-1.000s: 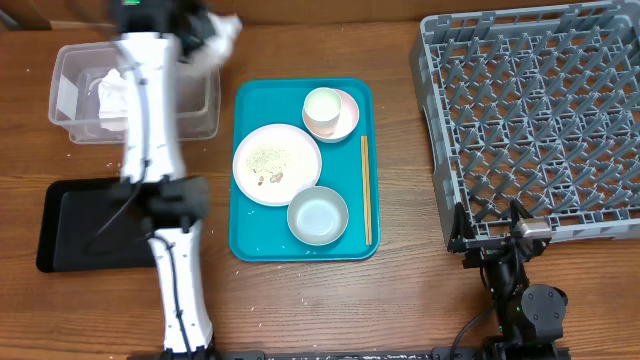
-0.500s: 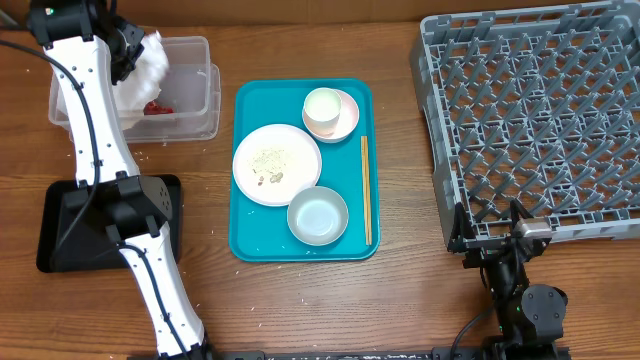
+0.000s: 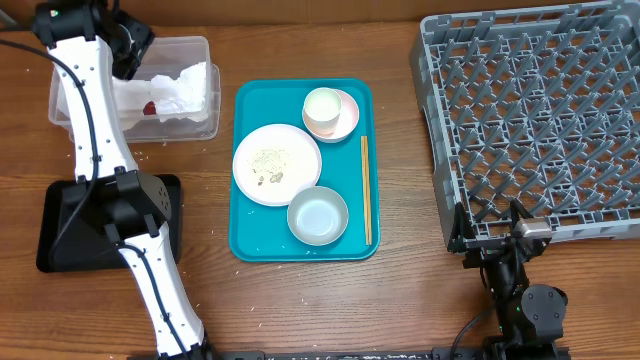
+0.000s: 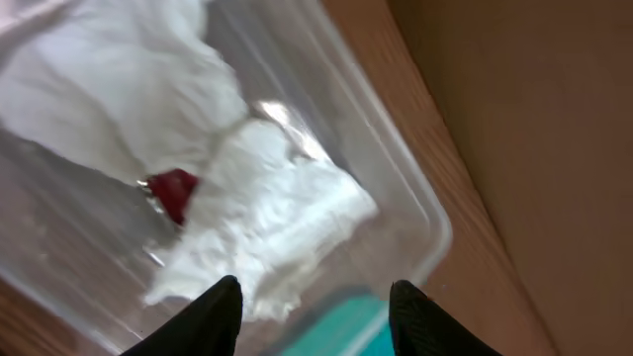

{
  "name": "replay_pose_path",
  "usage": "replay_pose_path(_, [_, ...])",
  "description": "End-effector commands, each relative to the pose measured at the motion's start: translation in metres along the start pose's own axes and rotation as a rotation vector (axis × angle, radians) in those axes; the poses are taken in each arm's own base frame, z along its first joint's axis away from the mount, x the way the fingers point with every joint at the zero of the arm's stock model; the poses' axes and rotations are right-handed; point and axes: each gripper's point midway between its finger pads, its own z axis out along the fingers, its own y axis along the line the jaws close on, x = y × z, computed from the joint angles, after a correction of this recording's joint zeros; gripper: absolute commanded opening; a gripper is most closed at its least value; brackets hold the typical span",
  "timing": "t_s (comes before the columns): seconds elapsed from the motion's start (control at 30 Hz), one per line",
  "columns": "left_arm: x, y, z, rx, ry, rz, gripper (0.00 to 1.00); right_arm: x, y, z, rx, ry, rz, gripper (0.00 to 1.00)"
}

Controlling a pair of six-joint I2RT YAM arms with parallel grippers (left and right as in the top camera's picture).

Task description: Sort waste into correct bins and load items into the dishwasher

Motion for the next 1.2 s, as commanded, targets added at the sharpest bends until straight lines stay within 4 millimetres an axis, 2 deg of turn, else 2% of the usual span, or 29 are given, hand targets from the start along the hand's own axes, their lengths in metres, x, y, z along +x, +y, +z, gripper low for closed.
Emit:
replay_pose_path(0.0, [0.025, -0.044, -0.030, 0.253, 0.121, 0.225, 0.48, 0.001, -0.001, 0.000, 0.002, -0.008, -0.003, 1.00])
replay_pose_path(0.07, [0.041, -0.063, -0.051, 0.365, 0.162, 0.346, 0.48, 0.001, -0.001, 0.000, 0.002, -0.008, -0.003, 1.00])
replay_pose_path(0.17, [0.061, -0.073, -0.075, 0.416, 0.181, 0.468, 0.48, 0.001, -0.001, 0.000, 0.002, -0.008, -0.003, 1.00])
replay_pose_path(0.3, [0.082, -0.070, -0.105, 0.370, 0.169, 0.555, 0.48, 0.001, -0.001, 0.000, 0.002, -0.008, -0.003, 1.00])
replay_pose_path(0.43, [0.087, -0.056, -0.129, 0.239, 0.102, 0.582, 0.44, 0.001, -0.001, 0.000, 0.002, -0.008, -0.003, 1.00])
replay_pose_path(0.53, [0.087, -0.047, -0.142, 0.160, 0.054, 0.591, 0.35, 0.001, -0.001, 0.000, 0.002, -0.008, -0.003, 1.00])
replay_pose_path(0.63, [0.087, -0.048, -0.151, 0.137, 0.017, 0.583, 0.40, 0.001, -0.001, 0.000, 0.002, -0.008, -0.003, 1.00])
replay_pose_path(0.83, [0.082, -0.044, -0.150, 0.096, -0.012, 0.580, 0.44, 0.001, -0.001, 0.000, 0.002, -0.008, -0.003, 1.00])
replay_pose_path(0.87, [0.080, -0.042, -0.150, 0.082, -0.022, 0.578, 0.48, 0.001, -0.001, 0.000, 0.002, -0.008, -0.003, 1.00])
replay_pose_path(0.93, [0.068, -0.033, -0.149, 0.017, -0.069, 0.560, 0.70, 0.001, -0.001, 0.000, 0.002, -0.008, -0.003, 1.00])
replay_pose_path(0.97, [0.058, -0.025, -0.149, -0.049, -0.115, 0.545, 1.00, 0.001, -0.001, 0.000, 0.002, -0.008, -0.003, 1.00])
replay_pose_path(1.07, [0.030, 0.000, -0.152, -0.225, -0.232, 0.501, 1.00, 0.001, -0.001, 0.000, 0.002, -0.008, -0.003, 1.00])
replay_pose_path(1.17, [0.019, 0.014, -0.149, -0.295, -0.254, 0.470, 1.00, 0.001, -0.001, 0.000, 0.002, -0.008, -0.003, 1.00])
